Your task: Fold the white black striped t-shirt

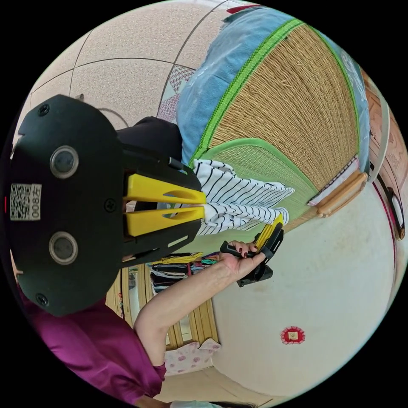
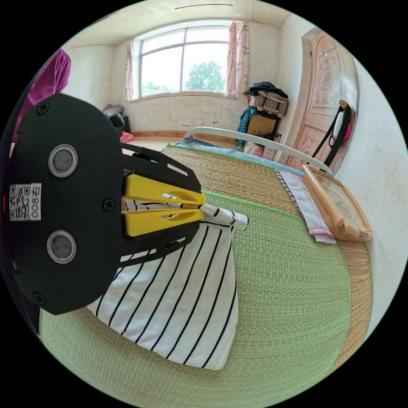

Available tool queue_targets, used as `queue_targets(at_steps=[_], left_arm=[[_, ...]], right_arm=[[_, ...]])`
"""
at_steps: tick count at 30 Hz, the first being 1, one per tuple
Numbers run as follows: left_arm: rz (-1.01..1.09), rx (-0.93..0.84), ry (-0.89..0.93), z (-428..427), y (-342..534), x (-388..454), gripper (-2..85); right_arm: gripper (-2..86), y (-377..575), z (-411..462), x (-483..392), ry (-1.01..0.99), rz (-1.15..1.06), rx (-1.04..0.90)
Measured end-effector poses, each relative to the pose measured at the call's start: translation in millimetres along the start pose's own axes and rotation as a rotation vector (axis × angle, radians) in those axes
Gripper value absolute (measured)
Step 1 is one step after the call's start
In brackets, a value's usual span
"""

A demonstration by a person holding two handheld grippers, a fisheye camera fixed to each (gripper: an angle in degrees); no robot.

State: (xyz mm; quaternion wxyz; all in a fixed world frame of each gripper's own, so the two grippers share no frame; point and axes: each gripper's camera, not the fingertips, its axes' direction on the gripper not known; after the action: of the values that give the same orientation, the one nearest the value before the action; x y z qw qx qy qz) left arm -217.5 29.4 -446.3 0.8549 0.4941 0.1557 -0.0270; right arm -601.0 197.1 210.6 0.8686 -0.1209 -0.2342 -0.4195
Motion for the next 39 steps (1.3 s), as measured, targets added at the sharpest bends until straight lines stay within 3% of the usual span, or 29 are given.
queue_targets(at_steps=[16,27,35,39], left_arm=[[-0.09,-0.031,0.04,-54.8,27.8,-86.9,1.0],[-0.031,-0.011,0.004,-93.6,44.5,-91.7,0.8],[0.019,-0.029,-0.057,-97.4,44.5,-86.1,0.8],[0.028,-0.027,-0.095,-106.3,54.0,-82.1,1.0]], right_arm=[[2.6,-57.5,-27.9,-100.0,0.077,-0.141,-0.102],[0.7,-80.2,-53.9,-152.0,0.11,-0.223,-0.137],[0.1,-108.4,-48.9,-188.1,0.32,-0.288,-0.222],[0.1,-114.0,-58.0,-193.4,0.304,-0.291,-0.235]])
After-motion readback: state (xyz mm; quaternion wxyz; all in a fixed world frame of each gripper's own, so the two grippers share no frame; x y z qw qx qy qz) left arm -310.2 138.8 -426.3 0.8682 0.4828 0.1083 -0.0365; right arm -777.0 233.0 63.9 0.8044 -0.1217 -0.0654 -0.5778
